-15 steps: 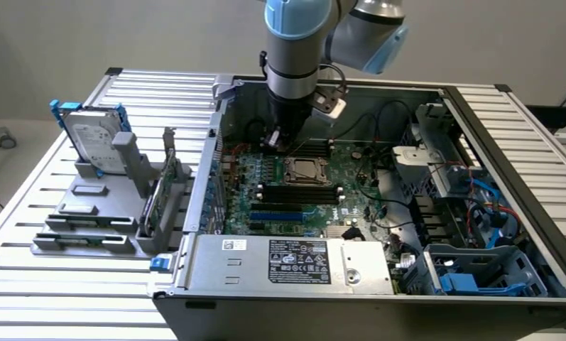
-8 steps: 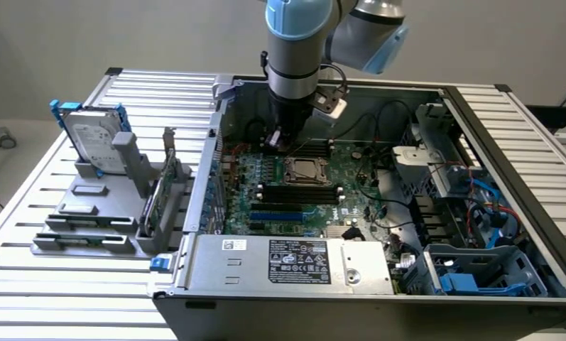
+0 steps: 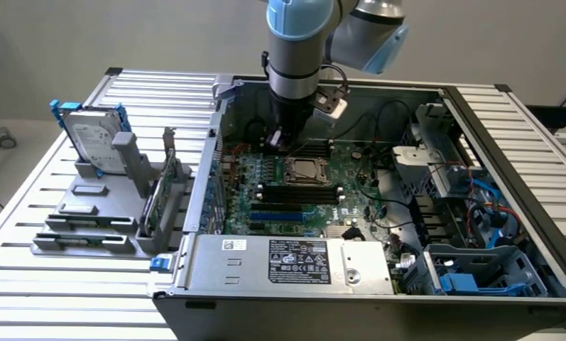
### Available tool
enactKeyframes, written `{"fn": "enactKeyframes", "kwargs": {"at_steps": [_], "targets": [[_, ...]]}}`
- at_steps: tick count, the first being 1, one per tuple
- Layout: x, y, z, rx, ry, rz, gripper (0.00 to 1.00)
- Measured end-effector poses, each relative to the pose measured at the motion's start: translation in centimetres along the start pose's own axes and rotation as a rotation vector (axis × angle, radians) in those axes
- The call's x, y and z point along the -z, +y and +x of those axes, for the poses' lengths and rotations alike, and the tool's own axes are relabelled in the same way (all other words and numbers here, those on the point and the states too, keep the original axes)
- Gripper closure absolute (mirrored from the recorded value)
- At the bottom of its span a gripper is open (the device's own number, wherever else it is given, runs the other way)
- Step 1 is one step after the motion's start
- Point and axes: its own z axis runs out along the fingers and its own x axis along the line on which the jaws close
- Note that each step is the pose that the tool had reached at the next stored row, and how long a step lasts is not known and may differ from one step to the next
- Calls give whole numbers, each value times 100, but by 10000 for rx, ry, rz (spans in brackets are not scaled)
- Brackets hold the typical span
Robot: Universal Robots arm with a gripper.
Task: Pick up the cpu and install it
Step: 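Install the first cpu locking lever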
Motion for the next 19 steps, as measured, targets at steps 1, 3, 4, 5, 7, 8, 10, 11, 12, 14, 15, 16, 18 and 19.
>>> {"fn": "enactKeyframes", "kwargs": {"at_steps": [1,3,4,5,7,8,10,11,12,14,15,16,18,19], "targets": [[-2,3,1,-1,2,-1,89],[-8,7,2,-4,4,-4,89],[-10,9,3,-5,5,-6,89],[-13,12,4,-6,6,-7,89],[-19,17,6,-7,8,-11,89],[-22,19,6,-8,9,-12,89],[-27,25,9,-10,11,-15,89],[-29,28,10,-11,12,-16,89],[-32,32,12,-11,13,-18,89],[-37,39,14,-12,14,-21,89],[-39,42,16,-12,14,-22,89],[-41,46,18,-13,15,-23,89],[-46,53,21,-14,16,-25,89],[-48,57,23,-14,17,-26,89]]}}
